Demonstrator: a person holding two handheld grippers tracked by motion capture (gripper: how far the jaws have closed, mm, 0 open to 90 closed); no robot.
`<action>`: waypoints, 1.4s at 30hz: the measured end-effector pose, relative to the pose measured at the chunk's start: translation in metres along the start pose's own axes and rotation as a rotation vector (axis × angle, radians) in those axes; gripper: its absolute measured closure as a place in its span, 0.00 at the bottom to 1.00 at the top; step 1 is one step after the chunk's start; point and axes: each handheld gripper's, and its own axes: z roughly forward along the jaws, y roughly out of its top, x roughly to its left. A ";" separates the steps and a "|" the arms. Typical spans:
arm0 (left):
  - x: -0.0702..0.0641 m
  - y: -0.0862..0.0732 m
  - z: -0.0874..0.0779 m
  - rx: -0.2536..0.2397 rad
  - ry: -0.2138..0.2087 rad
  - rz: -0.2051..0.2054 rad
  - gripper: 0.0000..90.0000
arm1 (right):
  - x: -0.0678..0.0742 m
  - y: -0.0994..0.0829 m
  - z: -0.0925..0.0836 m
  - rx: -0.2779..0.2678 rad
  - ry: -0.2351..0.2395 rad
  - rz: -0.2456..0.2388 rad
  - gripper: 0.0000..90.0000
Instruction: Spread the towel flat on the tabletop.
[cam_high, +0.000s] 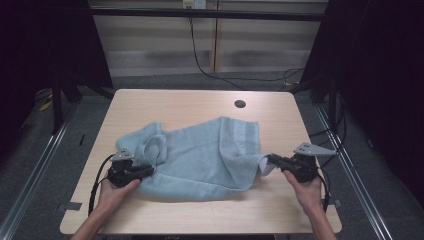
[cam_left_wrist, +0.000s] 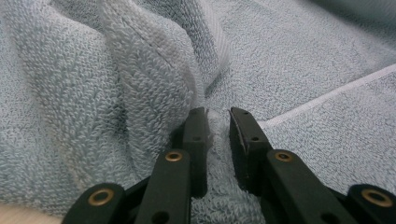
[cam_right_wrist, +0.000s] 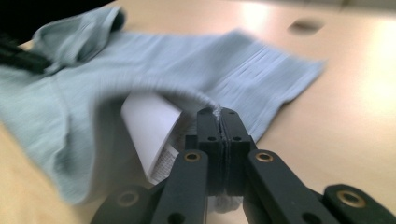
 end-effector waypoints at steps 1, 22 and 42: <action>0.000 -0.001 -0.001 -0.002 0.002 -0.005 0.86 | -0.002 0.006 -0.007 -0.036 -0.012 0.001 0.99; 0.004 -0.008 -0.009 -0.015 -0.037 -0.069 0.82 | 0.014 -0.031 -0.031 0.032 0.038 0.048 0.56; -0.027 -0.006 0.005 0.011 -0.132 -0.006 0.80 | -0.011 -0.055 0.040 0.298 -0.122 0.030 0.93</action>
